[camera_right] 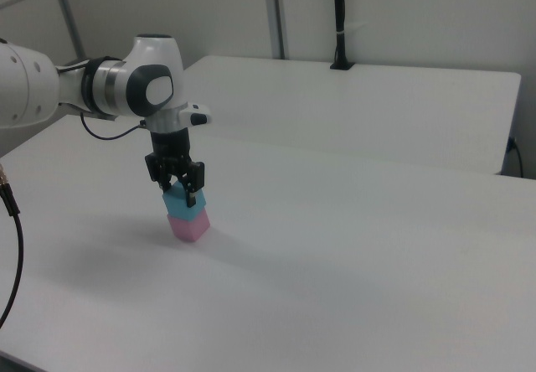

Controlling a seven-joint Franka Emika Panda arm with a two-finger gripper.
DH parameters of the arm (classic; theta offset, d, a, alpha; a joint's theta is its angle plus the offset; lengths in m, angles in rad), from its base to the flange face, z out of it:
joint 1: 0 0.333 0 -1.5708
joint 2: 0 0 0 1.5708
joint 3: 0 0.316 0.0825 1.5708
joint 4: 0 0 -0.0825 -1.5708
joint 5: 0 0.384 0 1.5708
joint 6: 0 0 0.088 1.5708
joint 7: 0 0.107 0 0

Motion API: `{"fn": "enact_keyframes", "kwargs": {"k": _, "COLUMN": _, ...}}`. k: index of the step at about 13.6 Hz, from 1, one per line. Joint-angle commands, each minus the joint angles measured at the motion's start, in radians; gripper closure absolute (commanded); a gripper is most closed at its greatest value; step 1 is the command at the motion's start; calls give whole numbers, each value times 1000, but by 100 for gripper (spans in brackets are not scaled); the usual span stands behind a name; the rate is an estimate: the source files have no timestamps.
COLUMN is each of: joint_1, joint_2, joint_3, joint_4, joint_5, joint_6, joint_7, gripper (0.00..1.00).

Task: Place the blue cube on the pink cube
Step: 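Lower the blue cube onto the pink cube and open the gripper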

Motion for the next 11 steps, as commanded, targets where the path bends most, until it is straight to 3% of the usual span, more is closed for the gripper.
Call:
{"fn": "enact_keyframes", "kwargs": {"k": 1, "joint_1": 21, "joint_2": 15, "joint_3": -6, "joint_4": 13, "joint_5": -4, "joint_6": 32, "joint_7": 81, "gripper": 0}}
{"fn": "enact_keyframes", "kwargs": {"k": 7, "joint_1": 16, "joint_2": -20, "joint_3": -4, "joint_4": 33, "joint_5": 17, "joint_6": 23, "joint_7": 141, "gripper": 0}}
{"fn": "enact_keyframes", "kwargs": {"k": 11, "joint_1": -18, "joint_2": -115, "joint_3": -16, "joint_4": 50, "joint_5": 97, "joint_6": -24, "joint_7": 202, "gripper": 0}}
